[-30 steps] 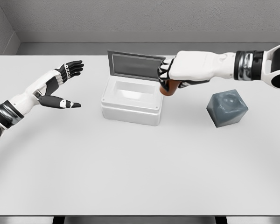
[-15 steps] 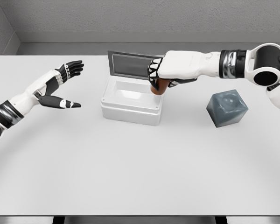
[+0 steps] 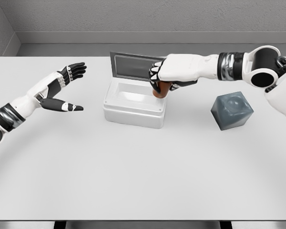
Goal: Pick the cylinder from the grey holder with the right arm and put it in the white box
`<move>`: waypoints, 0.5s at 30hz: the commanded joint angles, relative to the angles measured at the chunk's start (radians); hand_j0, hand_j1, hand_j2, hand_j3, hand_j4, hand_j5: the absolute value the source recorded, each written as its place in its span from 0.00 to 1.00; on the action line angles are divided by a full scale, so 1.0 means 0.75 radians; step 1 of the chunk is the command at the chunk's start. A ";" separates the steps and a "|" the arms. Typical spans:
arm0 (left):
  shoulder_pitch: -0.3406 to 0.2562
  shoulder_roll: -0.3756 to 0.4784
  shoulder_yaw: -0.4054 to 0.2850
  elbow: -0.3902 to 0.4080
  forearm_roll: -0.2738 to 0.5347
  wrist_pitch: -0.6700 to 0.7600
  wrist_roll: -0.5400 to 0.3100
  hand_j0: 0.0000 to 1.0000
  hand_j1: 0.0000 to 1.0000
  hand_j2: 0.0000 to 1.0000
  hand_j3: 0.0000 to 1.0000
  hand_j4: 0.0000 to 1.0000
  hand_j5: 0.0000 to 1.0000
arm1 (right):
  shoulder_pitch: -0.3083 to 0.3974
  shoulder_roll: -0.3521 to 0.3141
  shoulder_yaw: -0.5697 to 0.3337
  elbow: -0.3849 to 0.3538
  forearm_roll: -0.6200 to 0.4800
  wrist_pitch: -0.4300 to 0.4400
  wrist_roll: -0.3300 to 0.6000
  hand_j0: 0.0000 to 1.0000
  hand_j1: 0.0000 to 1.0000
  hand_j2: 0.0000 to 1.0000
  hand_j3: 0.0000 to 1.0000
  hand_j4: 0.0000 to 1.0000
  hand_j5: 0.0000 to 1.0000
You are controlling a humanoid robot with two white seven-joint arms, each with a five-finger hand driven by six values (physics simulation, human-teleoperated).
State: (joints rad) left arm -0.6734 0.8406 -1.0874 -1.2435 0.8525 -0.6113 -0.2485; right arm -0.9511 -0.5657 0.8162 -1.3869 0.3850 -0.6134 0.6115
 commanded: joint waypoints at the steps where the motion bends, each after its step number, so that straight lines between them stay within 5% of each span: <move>1: 0.000 0.000 0.002 -0.001 0.007 0.001 0.000 1.00 1.00 1.00 1.00 1.00 1.00 | 0.000 0.002 0.004 0.004 -0.008 0.003 -0.001 0.21 0.21 0.21 0.21 0.21 0.21; 15: 0.000 0.006 0.002 -0.009 0.007 0.001 0.000 1.00 1.00 1.00 1.00 1.00 1.00 | 0.000 0.038 0.008 0.035 0.027 0.003 -0.001 0.23 0.23 0.23 0.23 0.23 0.23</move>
State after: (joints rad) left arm -0.6734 0.8443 -1.0874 -1.2497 0.8525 -0.6113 -0.2485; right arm -0.9511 -0.5385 0.8234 -1.3631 0.4056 -0.6132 0.6116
